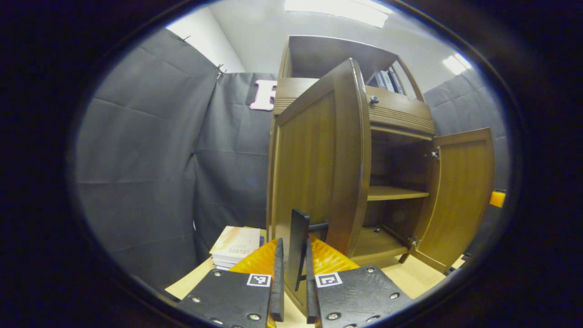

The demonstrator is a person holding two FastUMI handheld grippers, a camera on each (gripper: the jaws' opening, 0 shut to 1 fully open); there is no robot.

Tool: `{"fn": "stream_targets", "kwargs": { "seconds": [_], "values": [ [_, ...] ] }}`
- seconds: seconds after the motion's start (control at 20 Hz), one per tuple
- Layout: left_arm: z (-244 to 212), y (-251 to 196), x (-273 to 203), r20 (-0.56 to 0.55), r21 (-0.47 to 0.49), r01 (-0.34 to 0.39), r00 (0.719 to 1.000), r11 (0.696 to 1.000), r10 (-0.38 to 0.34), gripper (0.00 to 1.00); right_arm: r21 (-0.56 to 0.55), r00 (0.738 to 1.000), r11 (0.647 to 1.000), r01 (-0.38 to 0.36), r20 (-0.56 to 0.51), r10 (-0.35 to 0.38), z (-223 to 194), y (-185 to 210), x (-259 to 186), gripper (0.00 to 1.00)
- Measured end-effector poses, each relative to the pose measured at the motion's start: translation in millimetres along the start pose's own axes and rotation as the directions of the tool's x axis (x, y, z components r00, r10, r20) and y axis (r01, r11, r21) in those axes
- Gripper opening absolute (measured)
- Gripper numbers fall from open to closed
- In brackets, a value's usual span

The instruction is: Open the right door of the double-door shoe cabinet with the right hand, and open the left door with the left hand.

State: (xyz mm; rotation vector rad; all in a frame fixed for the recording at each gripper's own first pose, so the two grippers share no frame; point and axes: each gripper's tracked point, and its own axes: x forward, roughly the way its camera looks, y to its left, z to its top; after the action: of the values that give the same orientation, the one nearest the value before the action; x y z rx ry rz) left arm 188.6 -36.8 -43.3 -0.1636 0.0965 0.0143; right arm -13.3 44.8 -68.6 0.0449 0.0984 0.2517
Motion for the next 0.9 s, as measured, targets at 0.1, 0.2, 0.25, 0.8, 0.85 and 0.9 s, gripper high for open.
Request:
{"fn": "stream_targets", "kwargs": {
  "seconds": [0.1,0.2,0.25,0.8,0.85,0.9],
  "values": [
    [-1,0,0,0.005,0.004,-0.007,1.0,1.0,0.007,0.2,-0.003,1.0,1.0,-0.012,0.001,0.012,0,10,3,0.98],
    [3,8,-2,0.024,0.019,-0.04,0.999,0.999,0.039,0.13,-0.006,1.0,1.0,-0.023,0.004,0.023,1,21,7,0.97],
    [2,15,2,0.026,0.031,-0.069,0.997,0.997,0.069,0.1,-0.006,1.0,1.0,-0.028,0.005,0.028,1,25,9,0.92],
    [3,19,-4,0.028,0.088,-0.162,0.987,0.983,0.16,0.09,0.019,0.998,0.998,-0.055,0.009,0.055,-4,64,20,0.98],
    [4,16,-4,0.031,0.077,-0.16,0.987,0.984,0.158,0.07,0.022,0.998,0.998,-0.059,0.011,0.059,-3,65,18,0.97],
    [4,17,-4,0.037,0.066,-0.157,0.987,0.985,0.154,0.1,0.017,0.998,0.998,-0.058,0.016,0.058,-2,62,16,0.97]
  ]
}}
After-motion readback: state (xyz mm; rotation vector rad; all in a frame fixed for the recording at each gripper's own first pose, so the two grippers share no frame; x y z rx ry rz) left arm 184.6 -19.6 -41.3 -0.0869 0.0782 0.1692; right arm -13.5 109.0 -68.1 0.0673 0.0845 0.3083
